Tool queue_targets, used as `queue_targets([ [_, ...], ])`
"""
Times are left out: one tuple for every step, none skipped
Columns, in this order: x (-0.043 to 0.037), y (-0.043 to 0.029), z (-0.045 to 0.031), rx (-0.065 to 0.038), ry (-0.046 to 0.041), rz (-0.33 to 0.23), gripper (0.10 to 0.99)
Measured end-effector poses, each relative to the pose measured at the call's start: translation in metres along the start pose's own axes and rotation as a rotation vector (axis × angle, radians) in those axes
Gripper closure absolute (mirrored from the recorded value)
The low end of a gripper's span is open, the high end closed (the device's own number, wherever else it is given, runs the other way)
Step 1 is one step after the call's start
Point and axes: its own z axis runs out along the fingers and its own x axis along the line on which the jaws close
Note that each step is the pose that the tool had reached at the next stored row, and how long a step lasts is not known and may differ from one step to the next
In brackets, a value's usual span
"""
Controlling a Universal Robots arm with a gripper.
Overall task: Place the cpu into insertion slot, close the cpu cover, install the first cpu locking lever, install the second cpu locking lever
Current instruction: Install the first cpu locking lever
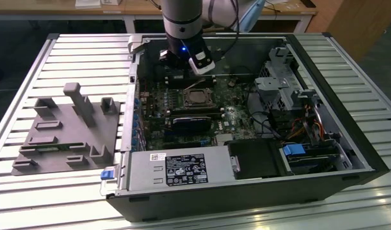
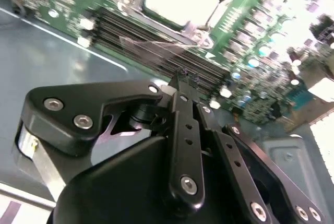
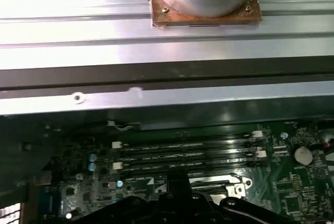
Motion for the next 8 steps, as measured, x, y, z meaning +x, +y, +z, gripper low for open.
queue_targets([
  [-0.0036,0.0003,0.0003,0.0,0.0007,0.0,0.984],
  [-0.007,0.0006,0.0006,0.0,0.0014,0.0,0.984],
  [-0.0097,0.0008,0.0008,0.0,0.0019,0.001,0.984],
  [-0.0119,0.001,0.001,0.0,0.0024,0.001,0.984],
  [-0.014,0.0012,0.0012,0.0,0.0027,0.001,0.984],
  [-0.0161,0.0013,0.0014,0.0,0.0031,0.001,0.984],
  [-0.0179,0.0015,0.0015,0.0,0.0033,0.001,0.984],
  [-0.0192,0.0016,0.0016,0.0,0.0034,0.001,0.984],
])
